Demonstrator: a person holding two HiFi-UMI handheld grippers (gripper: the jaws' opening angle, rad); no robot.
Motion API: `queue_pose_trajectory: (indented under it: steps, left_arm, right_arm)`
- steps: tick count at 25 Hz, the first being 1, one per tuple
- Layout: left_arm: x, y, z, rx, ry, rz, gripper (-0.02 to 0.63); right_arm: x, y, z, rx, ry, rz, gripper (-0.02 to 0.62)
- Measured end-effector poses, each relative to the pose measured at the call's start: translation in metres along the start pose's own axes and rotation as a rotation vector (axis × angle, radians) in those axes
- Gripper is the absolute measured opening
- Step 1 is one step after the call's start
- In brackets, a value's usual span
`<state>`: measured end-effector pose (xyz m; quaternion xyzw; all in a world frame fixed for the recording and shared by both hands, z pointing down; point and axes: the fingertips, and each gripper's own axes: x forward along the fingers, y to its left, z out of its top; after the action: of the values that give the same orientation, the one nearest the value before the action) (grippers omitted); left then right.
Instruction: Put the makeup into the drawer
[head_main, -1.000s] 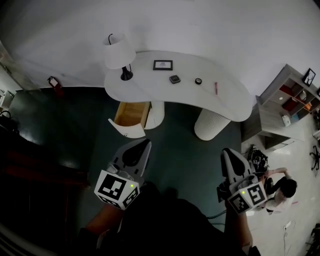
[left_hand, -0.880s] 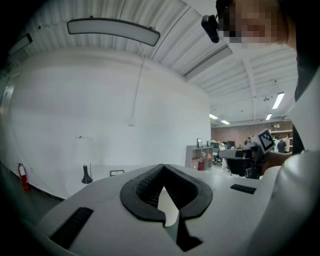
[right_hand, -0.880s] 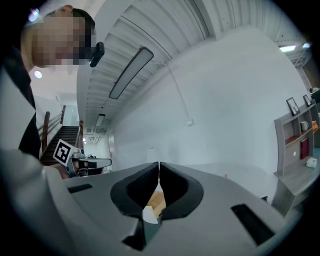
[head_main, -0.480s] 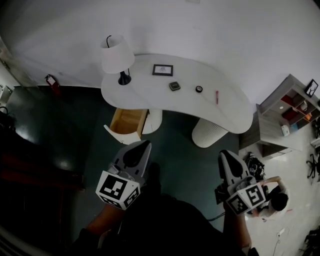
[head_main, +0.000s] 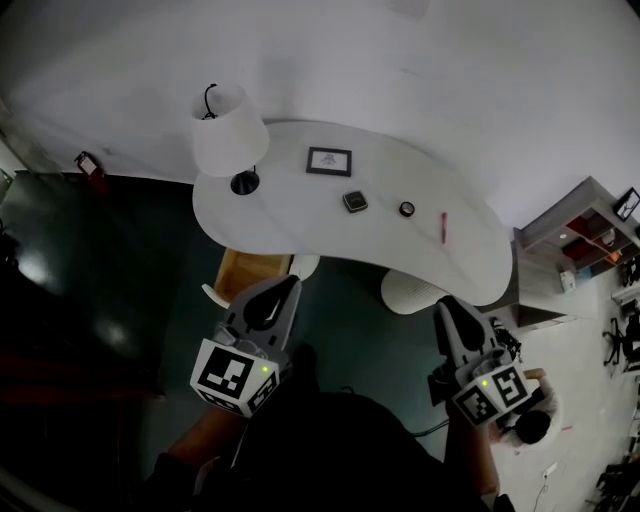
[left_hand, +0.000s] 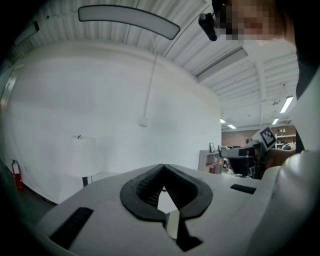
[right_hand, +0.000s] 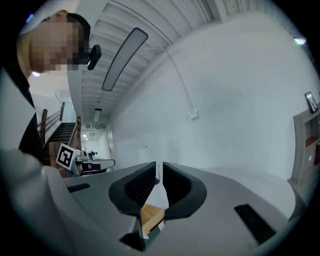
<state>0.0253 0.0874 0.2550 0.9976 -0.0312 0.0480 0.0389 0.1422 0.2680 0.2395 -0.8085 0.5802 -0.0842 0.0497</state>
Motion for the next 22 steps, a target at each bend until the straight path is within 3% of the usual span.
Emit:
queue_pose_trajectory:
  steps: [10, 22]
  left_arm:
    - [0.039, 0.086, 0.006, -0.009, 0.003, -0.015, 0.011]
    - [0.085, 0.115, -0.003, -0.049, 0.044, -0.012, 0.011]
  right_arm:
    - [0.11, 0.001, 0.002, -0.002, 0.055, 0.029, 0.02]
    - [0.178, -0.043, -0.024, 0.038, 0.154, 0.036, 0.021]
